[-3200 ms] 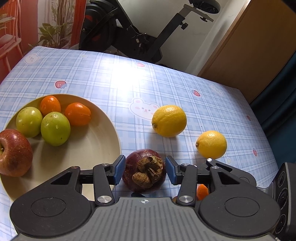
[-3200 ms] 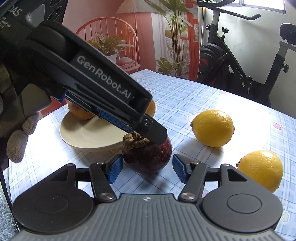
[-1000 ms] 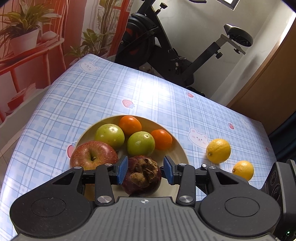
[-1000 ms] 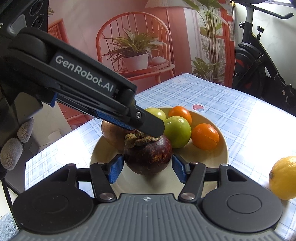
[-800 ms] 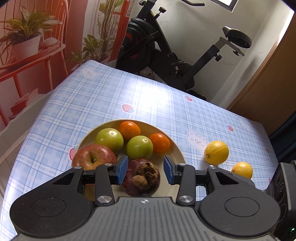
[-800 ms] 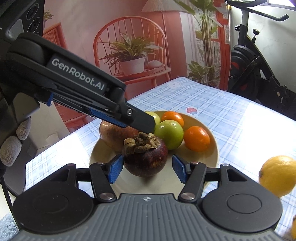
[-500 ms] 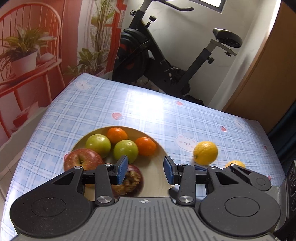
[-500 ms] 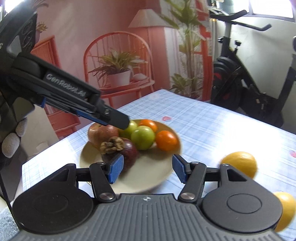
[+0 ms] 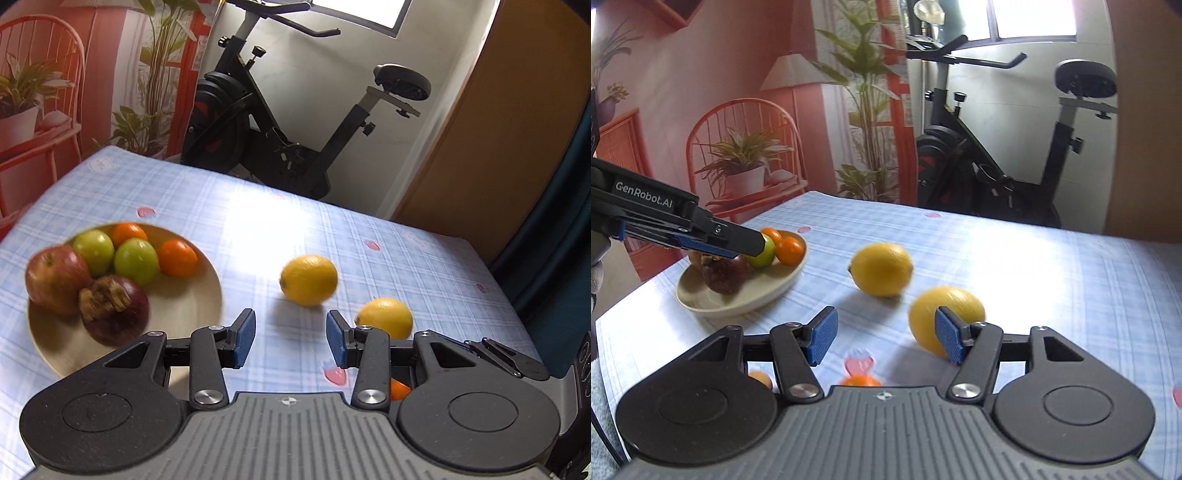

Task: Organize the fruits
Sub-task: 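Lower the left gripper onto a small brown fruit while the right gripper nears a tangerine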

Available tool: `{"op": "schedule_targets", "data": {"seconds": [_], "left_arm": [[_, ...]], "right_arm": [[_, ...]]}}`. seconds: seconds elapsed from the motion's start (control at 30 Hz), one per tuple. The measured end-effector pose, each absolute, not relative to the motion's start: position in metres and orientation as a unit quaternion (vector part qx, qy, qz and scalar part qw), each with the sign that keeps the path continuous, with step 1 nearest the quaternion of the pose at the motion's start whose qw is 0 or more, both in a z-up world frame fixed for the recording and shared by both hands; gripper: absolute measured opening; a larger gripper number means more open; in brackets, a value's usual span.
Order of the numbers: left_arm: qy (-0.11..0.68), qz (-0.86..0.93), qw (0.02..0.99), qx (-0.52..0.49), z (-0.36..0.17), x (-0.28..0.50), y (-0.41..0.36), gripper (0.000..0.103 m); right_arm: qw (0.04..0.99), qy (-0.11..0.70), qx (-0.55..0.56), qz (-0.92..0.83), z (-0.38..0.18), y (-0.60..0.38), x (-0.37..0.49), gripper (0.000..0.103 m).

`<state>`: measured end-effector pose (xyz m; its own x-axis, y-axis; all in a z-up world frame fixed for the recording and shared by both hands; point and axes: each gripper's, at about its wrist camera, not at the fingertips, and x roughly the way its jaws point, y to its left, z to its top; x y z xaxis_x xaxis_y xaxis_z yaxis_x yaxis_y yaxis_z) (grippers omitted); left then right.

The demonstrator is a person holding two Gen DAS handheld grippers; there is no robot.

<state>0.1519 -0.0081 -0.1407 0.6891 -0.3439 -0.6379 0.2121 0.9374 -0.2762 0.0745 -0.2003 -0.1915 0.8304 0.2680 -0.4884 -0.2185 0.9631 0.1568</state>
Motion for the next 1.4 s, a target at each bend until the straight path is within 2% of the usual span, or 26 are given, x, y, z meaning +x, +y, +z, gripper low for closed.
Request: {"op": "schedule_targets", "data": {"seconds": [0.13, 0.4, 0.77, 0.97, 1.03, 1.4], "left_arm": [[0.377, -0.150, 0.910, -0.086, -0.156, 0.138, -0.006, 0.044], [0.394, -0.152, 0.905, -0.057, -0.177, 0.121, -0.003, 0.043], [0.406, -0.171, 0.897, -0.026, -0.191, 0.116, -0.017, 0.044], [0.413, -0.172, 0.894, -0.031, -0.198, 0.116, -0.015, 0.035], [0.411, -0.183, 0.892, -0.036, -0.198, 0.115, -0.016, 0.027], [0.407, -0.137, 0.902, -0.048, -0.190, 0.111, 0.010, 0.027]], "right_arm": [[0.954, 0.264, 0.054, 0.134, -0.196, -0.200, 0.060, 0.062], [0.956, 0.252, 0.060, 0.140, -0.207, -0.180, 0.040, 0.051], [0.958, 0.247, 0.060, 0.136, -0.206, -0.185, 0.035, 0.046], [0.957, 0.247, 0.059, 0.138, -0.205, -0.183, 0.035, 0.044], [0.957, 0.247, 0.058, 0.140, -0.204, -0.181, 0.035, 0.044], [0.949, 0.257, 0.049, 0.174, -0.205, -0.156, 0.049, 0.041]]}}
